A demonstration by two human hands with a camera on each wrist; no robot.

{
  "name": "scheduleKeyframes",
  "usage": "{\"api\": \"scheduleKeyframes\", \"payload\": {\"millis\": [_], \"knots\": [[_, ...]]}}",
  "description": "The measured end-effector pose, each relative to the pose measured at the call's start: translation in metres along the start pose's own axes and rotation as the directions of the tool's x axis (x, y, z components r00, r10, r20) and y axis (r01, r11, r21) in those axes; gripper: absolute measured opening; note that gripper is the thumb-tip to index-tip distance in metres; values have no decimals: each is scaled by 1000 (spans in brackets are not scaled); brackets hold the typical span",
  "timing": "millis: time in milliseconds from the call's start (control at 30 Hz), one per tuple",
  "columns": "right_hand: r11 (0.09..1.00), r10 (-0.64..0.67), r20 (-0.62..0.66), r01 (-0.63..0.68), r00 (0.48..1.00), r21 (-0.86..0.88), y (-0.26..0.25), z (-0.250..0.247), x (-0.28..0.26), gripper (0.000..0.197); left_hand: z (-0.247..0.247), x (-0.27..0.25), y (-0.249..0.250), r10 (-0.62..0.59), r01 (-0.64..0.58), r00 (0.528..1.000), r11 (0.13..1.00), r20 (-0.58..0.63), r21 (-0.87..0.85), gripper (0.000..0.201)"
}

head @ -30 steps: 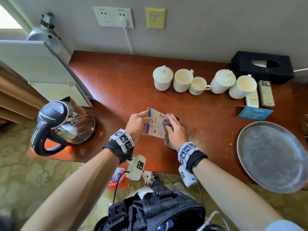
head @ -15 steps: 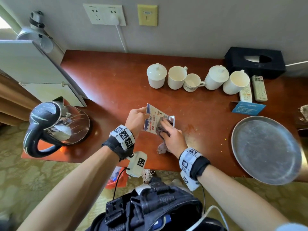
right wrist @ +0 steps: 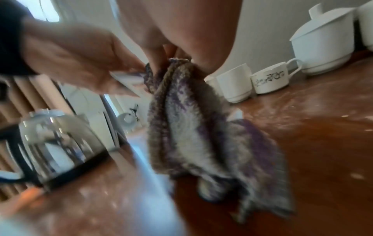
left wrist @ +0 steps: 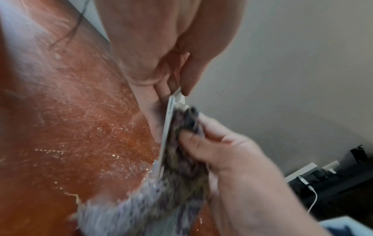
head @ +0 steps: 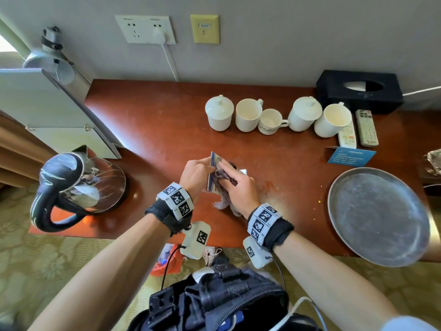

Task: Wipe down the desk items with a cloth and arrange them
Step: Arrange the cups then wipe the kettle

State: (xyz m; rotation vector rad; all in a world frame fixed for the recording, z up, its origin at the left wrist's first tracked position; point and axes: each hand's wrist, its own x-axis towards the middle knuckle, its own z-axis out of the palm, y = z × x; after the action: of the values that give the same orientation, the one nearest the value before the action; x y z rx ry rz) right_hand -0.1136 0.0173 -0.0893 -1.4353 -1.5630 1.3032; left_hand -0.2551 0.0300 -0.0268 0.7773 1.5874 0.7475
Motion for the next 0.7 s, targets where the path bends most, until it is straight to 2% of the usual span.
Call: {"api": "scheduleKeyframes", "payload": {"millis": [67, 167, 233, 333, 467, 533, 700], "knots": [[996, 61, 12, -60, 998, -63, 11, -8, 0, 48, -2, 0, -1, -10, 10, 1000, 999, 0, 31, 39], [962, 212, -49, -217, 976, -164, 25, -19, 5, 47, -1, -2, 2, -15, 14, 1000, 999, 8, 49, 40], [957, 262, -75, -269, 962, -113, 29, -19, 9, 46, 3, -2, 6, -12, 9, 999, 998, 44, 54, 41], [963, 267, -102, -260, 958, 77, 26, -17, 7, 45, 11, 0, 11, -14, 7, 995, 997, 98, 75, 41], [971, 170, -89, -151, 981, 184, 21, -20, -2, 48, 18, -1, 13, -15, 2, 989, 996, 148, 88, 40], [978, 152, -75, -138, 986, 159, 27, -23, -4, 51, 22, -3, 16, -7, -6, 985, 997, 173, 71, 37], [946, 294, -79, -302, 953, -122, 43, -34, -1, 46, 34, -4, 19, -2, -23, 971, 995, 241, 97, 40]]}}
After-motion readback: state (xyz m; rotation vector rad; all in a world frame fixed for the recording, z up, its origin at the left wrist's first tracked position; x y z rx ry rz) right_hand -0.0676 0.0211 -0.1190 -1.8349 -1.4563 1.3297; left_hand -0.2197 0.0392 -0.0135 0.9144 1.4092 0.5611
